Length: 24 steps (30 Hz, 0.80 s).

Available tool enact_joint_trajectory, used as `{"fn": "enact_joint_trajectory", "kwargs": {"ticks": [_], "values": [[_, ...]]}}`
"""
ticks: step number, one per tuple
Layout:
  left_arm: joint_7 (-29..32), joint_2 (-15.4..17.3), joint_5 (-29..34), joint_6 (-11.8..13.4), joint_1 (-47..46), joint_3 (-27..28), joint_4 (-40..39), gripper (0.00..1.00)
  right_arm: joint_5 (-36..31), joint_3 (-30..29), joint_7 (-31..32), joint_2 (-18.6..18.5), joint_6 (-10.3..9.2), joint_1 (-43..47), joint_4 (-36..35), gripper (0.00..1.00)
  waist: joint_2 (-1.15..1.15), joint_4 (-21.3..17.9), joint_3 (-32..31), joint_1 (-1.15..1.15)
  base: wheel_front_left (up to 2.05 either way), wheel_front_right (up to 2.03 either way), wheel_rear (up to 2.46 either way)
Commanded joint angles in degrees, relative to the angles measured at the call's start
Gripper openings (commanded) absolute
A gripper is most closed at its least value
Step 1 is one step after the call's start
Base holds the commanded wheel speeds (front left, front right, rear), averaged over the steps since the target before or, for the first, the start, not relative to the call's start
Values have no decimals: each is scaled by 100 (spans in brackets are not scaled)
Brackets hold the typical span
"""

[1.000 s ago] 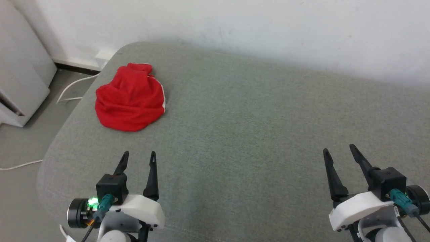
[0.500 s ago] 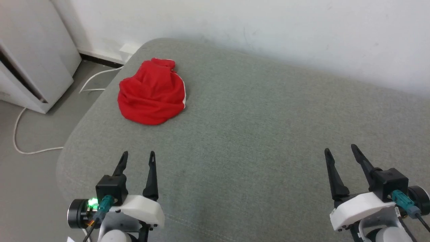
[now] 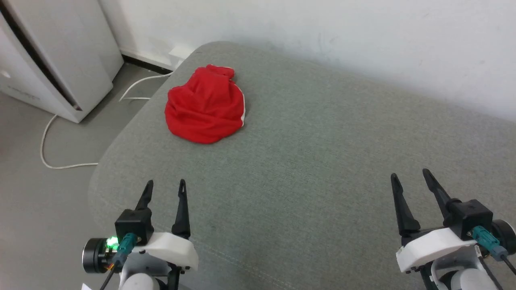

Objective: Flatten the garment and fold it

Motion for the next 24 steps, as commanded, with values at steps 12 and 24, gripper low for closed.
{"fn": "enact_joint_trajectory", "kwargs": {"ticks": [12, 24], "values": [[-184, 77, -131, 149, -137, -81, 173, 100, 36, 4, -168, 14, -9, -115, 73, 100, 1, 429, 40, 0, 0, 0, 0], [-328, 95, -244, 256, -166, -131, 282, 100, 43, -23, -248, 16, -10, -135, 103, 100, 1, 739, 45, 0, 0, 0, 0]]}}
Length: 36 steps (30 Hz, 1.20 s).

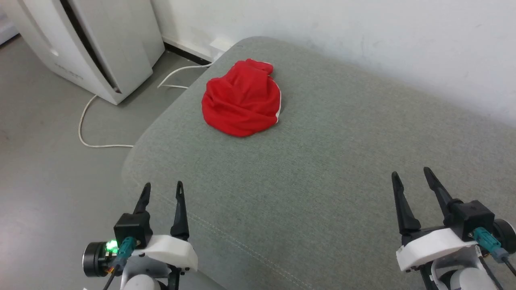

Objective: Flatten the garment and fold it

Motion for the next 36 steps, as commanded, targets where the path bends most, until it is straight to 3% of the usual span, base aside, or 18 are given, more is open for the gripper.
{"fn": "enact_joint_trajectory", "kwargs": {"ticks": [1, 25, 30, 36], "values": [[-60, 34, -65, 41, -126, -25, 46, 100, 42, -12, -50, 15, -10, -106, 19, 100, 0, 56, 2, 0, 0, 0, 0], [-303, 60, -274, 205, -229, -85, 291, 100, 86, -51, -196, 18, -12, -154, 78, 100, 0, 518, 31, 0, 0, 0, 0], [-234, 54, -599, -26, -559, 6, 407, 100, 24, 15, -119, 18, -12, -236, -12, 100, 0, 333, 228, 0, 0, 0, 0], [281, 178, -1092, -432, -1762, 188, 784, 100, -226, 149, 100, 18, -12, -539, -309, 100, 0, -253, 1022, 0, 0, 0, 0]]}}
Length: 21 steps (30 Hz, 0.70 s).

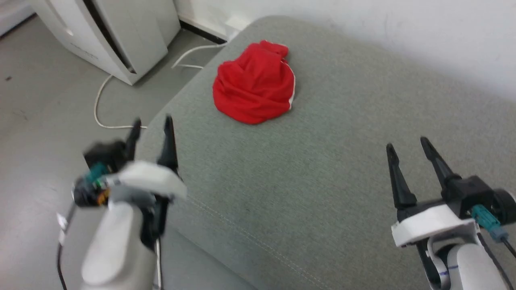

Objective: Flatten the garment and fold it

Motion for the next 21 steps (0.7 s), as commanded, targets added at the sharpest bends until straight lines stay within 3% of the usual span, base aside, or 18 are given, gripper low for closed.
{"fn": "enact_joint_trajectory", "kwargs": {"ticks": [1, 12, 19, 21], "values": [[144, 89, -155, -115, -423, 100, 160, 100, -91, 38, 53, 11, -11, -162, -98, 100, 0, -652, 767, 0, 0, 0, 0], [1798, 935, -1205, -563, -2560, 815, 1180, 100, -338, 291, 177, 11, -11, -924, -512, 100, 0, -2024, 2524, 0, 0, 0, 0], [2900, 1342, -1580, -352, -3129, 1083, 1509, 100, -189, 381, 35, 11, -11, -1187, -504, 100, 0, -2530, 3149, 0, 0, 0, 0], [3208, 1470, -1658, -182, -3206, 1186, 1511, 100, -112, 452, -27, 11, -11, -1267, -483, 100, 0, -2691, 3304, 0, 0, 0, 0]]}}
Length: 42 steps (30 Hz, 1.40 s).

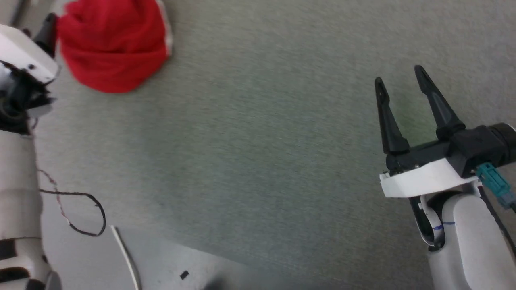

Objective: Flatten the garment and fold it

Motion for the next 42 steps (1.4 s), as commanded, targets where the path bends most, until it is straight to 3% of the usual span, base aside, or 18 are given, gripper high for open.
{"fn": "enact_joint_trajectory", "kwargs": {"ticks": [1, 12, 13, 14, 15, 19, 22, 26, 33, 42], "values": [[111, 112, -27, 73, -62, 51, 3, 100, 66, 33, -58, -5, -10, -115, 3, 100, 0, -1101, 1072, -3, 0, 0, 0], [1850, 584, -249, 956, 532, 310, -657, 100, 309, 159, -325, -5, -10, -298, 114, 100, 0, -1556, 1260, -3, 0, 0, 0], [1929, 604, -226, 1031, 621, 306, -766, 71, 322, 159, -339, -5, -10, -300, 150, 100, 0, -1561, 1222, -3, 0, 0, 0], [1938, 624, -193, 1111, 699, 323, -883, 29, 339, 163, -353, -5, -10, -302, 187, 100, 0, -1562, 1178, -3, 0, 0, 0], [1918, 626, -170, 1178, 769, 344, -996, 0, 363, 177, -368, -5, -10, -301, 224, 100, 0, -1558, 1114, -3, 0, 0, 0], [1364, 707, 107, 1345, 958, 418, -1434, 0, 433, 176, -426, -5, -10, -253, 354, 100, 0, -1516, 724, -3, 0, 0, 0], [293, 734, 426, 1431, 878, 546, -1685, 0, 464, 98, -461, -5, -10, -168, 467, 100, 0, -1473, 314, -3, 0, 0, 0], [-849, 681, 753, 1295, 695, 430, -1727, 0, 497, -37, -486, -5, -10, 55, 612, 100, 0, -1415, -344, -3, 0, 0, 0], [-2176, 333, 1172, 706, 17, -362, -1315, 0, 661, -238, -453, -5, -10, 552, 870, 100, 0, -1441, -1460, -3, 0, 0, 0], [-2828, -780, 1192, 50, -736, -1387, -704, 0, 736, -308, -312, -5, -10, 875, 814, 100, 0, -1987, -2256, -3, 0, 0, 0]]}}
